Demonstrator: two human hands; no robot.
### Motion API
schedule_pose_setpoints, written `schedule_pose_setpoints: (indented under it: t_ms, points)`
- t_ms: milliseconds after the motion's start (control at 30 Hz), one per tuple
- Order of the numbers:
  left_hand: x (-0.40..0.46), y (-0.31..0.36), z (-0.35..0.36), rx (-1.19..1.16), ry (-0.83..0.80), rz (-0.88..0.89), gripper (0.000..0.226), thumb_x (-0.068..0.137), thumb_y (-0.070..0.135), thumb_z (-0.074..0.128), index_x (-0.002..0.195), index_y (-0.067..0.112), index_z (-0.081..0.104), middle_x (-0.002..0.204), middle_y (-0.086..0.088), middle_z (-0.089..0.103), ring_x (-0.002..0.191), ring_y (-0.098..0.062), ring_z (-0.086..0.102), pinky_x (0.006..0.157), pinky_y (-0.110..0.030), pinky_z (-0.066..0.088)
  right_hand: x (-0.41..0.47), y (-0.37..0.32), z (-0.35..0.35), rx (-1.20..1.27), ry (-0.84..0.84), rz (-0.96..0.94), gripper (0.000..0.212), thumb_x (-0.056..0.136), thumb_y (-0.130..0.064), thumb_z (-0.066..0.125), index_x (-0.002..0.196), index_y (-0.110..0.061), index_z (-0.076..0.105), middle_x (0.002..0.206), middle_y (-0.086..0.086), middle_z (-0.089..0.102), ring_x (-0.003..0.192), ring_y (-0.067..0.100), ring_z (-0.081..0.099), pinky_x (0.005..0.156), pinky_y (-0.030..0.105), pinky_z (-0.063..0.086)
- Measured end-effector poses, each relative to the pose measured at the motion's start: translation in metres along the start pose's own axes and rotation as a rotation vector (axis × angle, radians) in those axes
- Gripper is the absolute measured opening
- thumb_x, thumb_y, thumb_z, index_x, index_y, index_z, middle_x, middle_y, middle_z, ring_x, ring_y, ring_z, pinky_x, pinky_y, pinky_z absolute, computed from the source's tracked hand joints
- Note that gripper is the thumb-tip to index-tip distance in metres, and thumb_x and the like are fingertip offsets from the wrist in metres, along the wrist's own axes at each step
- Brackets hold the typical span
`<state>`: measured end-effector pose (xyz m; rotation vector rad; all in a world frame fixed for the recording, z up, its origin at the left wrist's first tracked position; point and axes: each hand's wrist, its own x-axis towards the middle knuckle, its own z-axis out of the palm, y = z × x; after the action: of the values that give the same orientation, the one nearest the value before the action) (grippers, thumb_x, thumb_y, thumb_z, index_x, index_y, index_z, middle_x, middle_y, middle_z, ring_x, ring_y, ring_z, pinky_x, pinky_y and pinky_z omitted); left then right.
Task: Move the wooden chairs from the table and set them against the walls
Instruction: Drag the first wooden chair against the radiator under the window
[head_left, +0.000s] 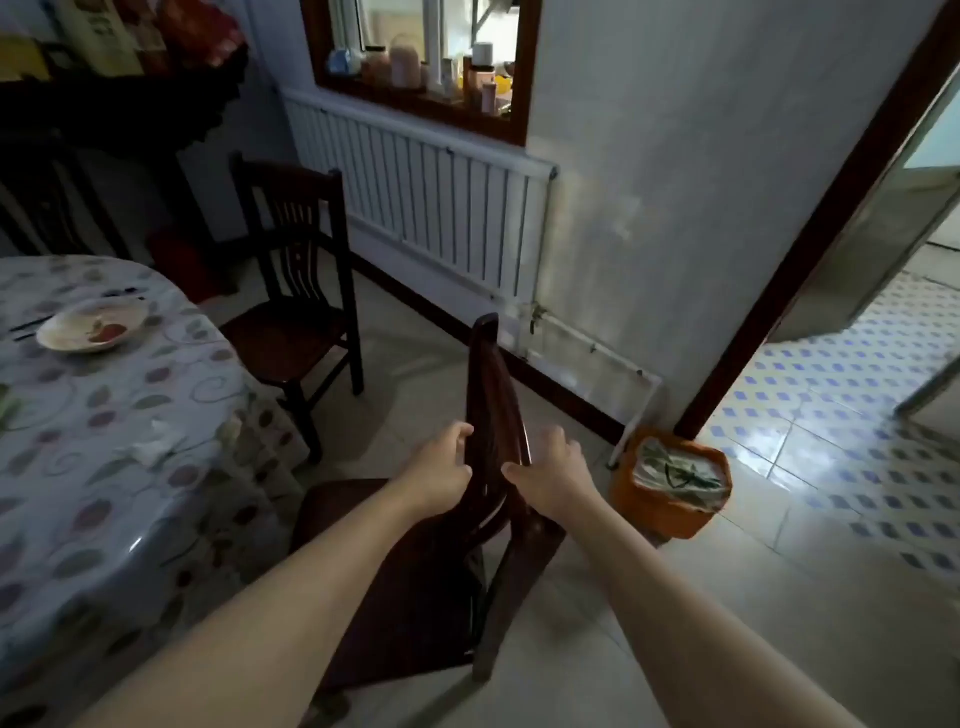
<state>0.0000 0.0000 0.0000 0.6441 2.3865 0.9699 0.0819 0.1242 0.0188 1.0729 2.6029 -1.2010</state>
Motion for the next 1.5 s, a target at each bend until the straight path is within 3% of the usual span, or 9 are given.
schedule_pose_setpoints:
  t_ms: [267,433,567,633,767,867,1100,1233,1500]
  points:
    - [0.087,0.02,0.0,0.466,-0.047,0.208,0.082,0.082,0.004,0.056,0.146,0.029,0.013,0.157,-0.003,0.009,0.142,-0.025,0.017,0.11,-0.039,0.025,0.064,-0.012,0.012,-0.174,-0.038,0.02,0.057,0.083,-0.032,0.062,0.129,-0.014,0.033,0.129,0.013,0.044,0.117,0.033,0.046,0.088,0.042,0.045]
    - [0.133,0.026,-0.002,0.841,-0.139,0.352,0.077,0.078,0.001,0.061,0.142,0.023,0.025,0.156,-0.006,0.009,0.144,-0.028,0.005,0.113,-0.048,0.021,0.082,-0.016,0.024,-0.229,-0.068,0.159,0.039,0.086,-0.022,0.055,0.12,-0.013,0.039,0.119,0.01,0.056,0.107,0.03,0.056,0.074,0.035,0.042]
    - [0.166,0.018,-0.001,0.938,-0.095,0.533,0.049,0.081,0.013,0.063,0.126,0.017,0.044,0.147,-0.007,0.03,0.142,-0.026,0.012,0.112,-0.05,0.015,0.091,-0.021,0.028,-0.222,0.002,0.189,0.027,0.086,-0.017,0.054,0.112,-0.012,0.047,0.112,0.009,0.06,0.102,0.03,0.058,0.07,0.032,0.04]
    - [0.178,0.013,-0.003,0.934,-0.102,0.619,0.046,0.077,0.013,0.066,0.119,0.015,0.047,0.14,-0.008,0.039,0.14,-0.026,0.019,0.111,-0.051,0.014,0.093,-0.026,0.029,-0.232,0.022,0.202,0.027,0.086,-0.013,0.053,0.113,-0.011,0.047,0.113,0.01,0.06,0.104,0.03,0.058,0.07,0.032,0.039]
    - [0.197,0.005,-0.016,1.003,-0.088,0.8,0.04,0.072,0.016,0.07,0.108,0.014,0.051,0.119,-0.008,0.057,0.123,-0.026,0.044,0.107,-0.047,0.024,0.098,-0.045,0.035,-0.286,0.047,0.207,0.03,0.087,-0.012,0.054,0.115,-0.01,0.045,0.114,0.011,0.058,0.105,0.03,0.057,0.07,0.032,0.039]
    - [0.214,-0.001,-0.046,1.095,-0.107,0.897,0.034,0.075,0.021,0.067,0.105,0.018,0.053,0.11,-0.003,0.061,0.108,-0.025,0.052,0.101,-0.039,0.03,0.107,-0.069,0.043,-0.317,0.069,0.163,0.025,0.087,-0.013,0.056,0.11,-0.009,0.046,0.11,0.01,0.059,0.102,0.03,0.058,0.067,0.032,0.038]
    - [0.246,-0.014,-0.135,1.086,-0.234,0.872,0.032,0.077,0.021,0.067,0.107,0.017,0.057,0.107,-0.001,0.06,0.107,-0.022,0.05,0.082,-0.034,0.043,0.141,-0.124,0.059,-0.362,0.088,-0.016,0.03,0.085,-0.02,0.061,0.111,-0.012,0.047,0.103,0.007,0.061,0.09,0.025,0.06,0.062,0.031,0.039]
    - [0.262,-0.022,-0.16,1.116,-0.202,0.81,0.034,0.078,0.025,0.068,0.109,0.019,0.056,0.107,0.0,0.06,0.105,-0.02,0.052,0.072,-0.032,0.042,0.165,-0.143,0.057,-0.426,0.09,-0.138,0.033,0.083,-0.021,0.063,0.11,-0.009,0.048,0.105,0.011,0.061,0.091,0.027,0.061,0.065,0.031,0.039]
    - [0.31,0.013,-0.167,1.111,-0.075,0.76,0.037,0.074,0.031,0.072,0.106,0.022,0.056,0.1,0.002,0.058,0.095,-0.021,0.057,0.07,-0.034,0.045,0.217,-0.153,-0.002,-0.475,0.089,-0.263,0.03,0.081,-0.015,0.063,0.108,-0.008,0.052,0.106,0.014,0.062,0.093,0.032,0.062,0.066,0.033,0.043]
